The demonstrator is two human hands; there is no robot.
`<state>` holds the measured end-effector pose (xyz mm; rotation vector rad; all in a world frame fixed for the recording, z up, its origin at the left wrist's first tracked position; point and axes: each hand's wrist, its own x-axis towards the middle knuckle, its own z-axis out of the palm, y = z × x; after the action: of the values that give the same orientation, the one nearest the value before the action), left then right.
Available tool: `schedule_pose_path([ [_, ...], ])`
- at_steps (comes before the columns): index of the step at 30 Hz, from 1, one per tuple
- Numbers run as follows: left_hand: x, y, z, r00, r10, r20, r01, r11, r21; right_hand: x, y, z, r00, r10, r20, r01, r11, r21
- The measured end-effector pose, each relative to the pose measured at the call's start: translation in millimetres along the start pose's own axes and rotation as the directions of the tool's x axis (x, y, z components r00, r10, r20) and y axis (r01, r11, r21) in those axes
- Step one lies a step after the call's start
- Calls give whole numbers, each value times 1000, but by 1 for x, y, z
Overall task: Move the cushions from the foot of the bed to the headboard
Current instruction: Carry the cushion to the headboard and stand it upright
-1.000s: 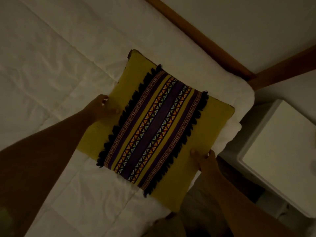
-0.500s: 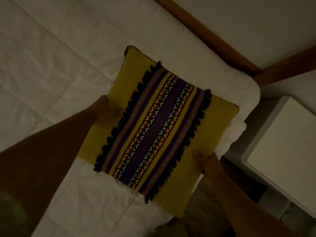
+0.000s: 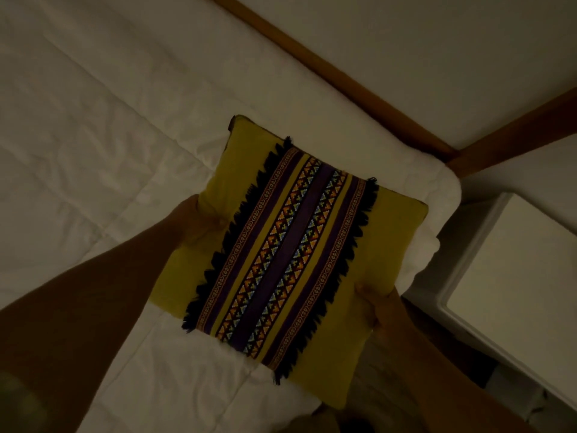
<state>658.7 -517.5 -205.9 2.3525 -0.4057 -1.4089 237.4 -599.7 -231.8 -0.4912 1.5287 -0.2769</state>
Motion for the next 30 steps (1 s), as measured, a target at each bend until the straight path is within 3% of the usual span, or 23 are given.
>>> schedule_pose_path([
  [7,-57,37,-11,996,92,9,-90,986,-142,-38,-51,-23,995,-95,20,94,995,11],
  [12,-95,80,-11,981,195,-10,-193,958,-212,-64,-95,-42,963,-263,56,260,964,57],
  [18,-102,127,-21,957,289,-17,-287,938,-192,-74,-143,-48,919,-385,82,379,922,78],
  [30,-55,203,-31,944,328,23,-319,930,-183,-53,-213,-32,927,-374,35,369,924,99],
])
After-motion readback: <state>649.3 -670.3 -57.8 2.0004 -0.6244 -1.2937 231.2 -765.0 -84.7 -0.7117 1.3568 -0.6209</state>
